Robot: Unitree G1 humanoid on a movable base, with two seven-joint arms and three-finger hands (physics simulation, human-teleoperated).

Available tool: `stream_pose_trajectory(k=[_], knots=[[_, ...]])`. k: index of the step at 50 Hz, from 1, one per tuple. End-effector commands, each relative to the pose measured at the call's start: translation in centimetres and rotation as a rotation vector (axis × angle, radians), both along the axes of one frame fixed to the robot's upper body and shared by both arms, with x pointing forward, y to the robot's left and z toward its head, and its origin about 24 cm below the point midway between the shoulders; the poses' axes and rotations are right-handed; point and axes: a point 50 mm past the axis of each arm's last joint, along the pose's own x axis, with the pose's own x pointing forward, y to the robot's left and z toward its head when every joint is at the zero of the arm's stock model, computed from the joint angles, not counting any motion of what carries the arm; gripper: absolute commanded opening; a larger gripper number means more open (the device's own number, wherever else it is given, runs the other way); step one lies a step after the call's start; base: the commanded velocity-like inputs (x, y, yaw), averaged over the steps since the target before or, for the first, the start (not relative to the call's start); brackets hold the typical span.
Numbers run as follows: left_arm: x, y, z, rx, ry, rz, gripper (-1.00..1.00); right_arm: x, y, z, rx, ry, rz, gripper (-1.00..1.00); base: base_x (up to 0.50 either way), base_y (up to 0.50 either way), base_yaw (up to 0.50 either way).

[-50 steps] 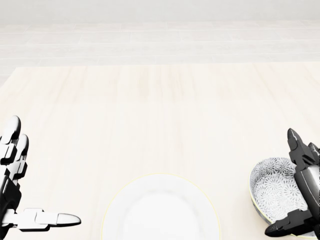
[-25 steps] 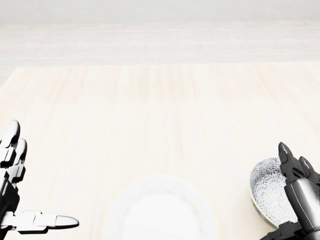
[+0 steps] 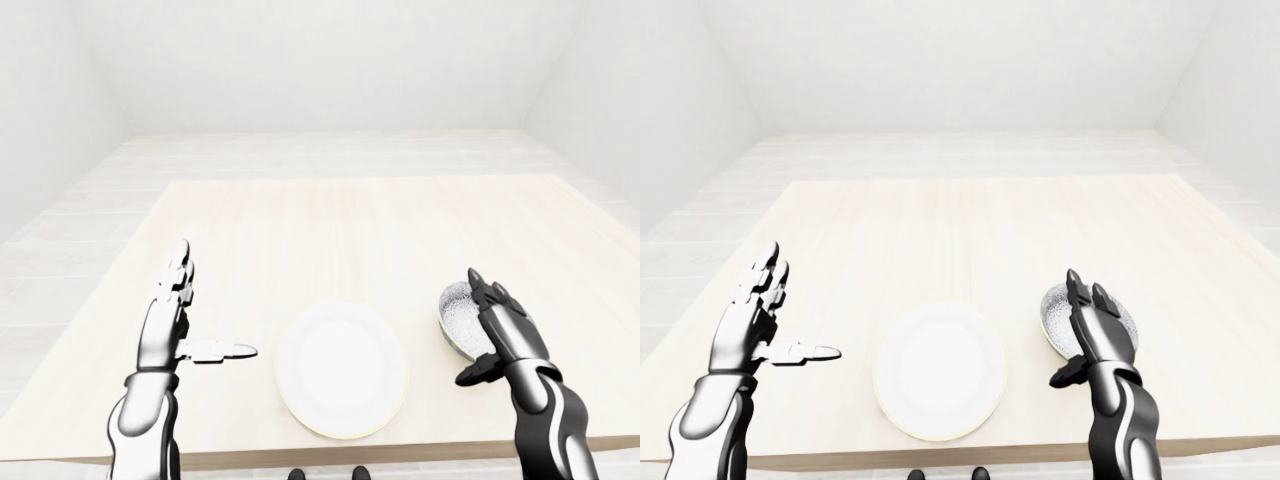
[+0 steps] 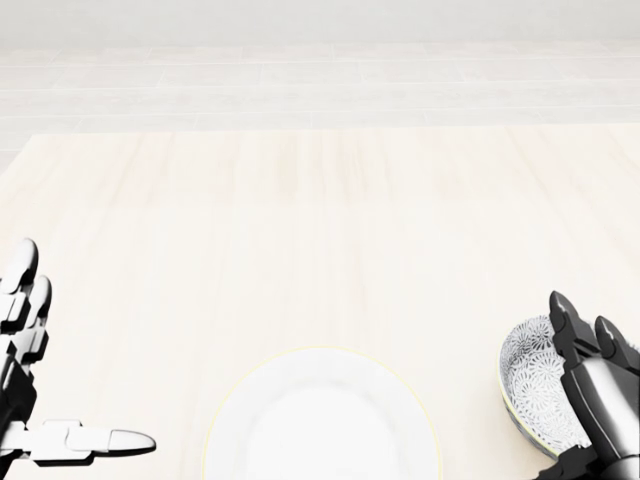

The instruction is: Put the bowl on the plate.

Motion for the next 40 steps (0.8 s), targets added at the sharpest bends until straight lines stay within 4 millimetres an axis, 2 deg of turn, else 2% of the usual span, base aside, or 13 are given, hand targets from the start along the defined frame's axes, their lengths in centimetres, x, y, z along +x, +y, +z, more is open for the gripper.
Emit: stream_pose_trajectory(k=[1,40], knots=[[0.0,0.0,-0.3,-0.001,0.013,0.000,1.00,-0.1,-0.1,-0.5,-0.044,0.038,-0.003,1.00,0.00,0.00,0.00],[-0.2,0.0,-0.6,0.000,0.028,0.002,1.00,-2.2,-1.8,-3.1,-0.041,0.147,-0.097,1.00,0.00,0.00,0.00]])
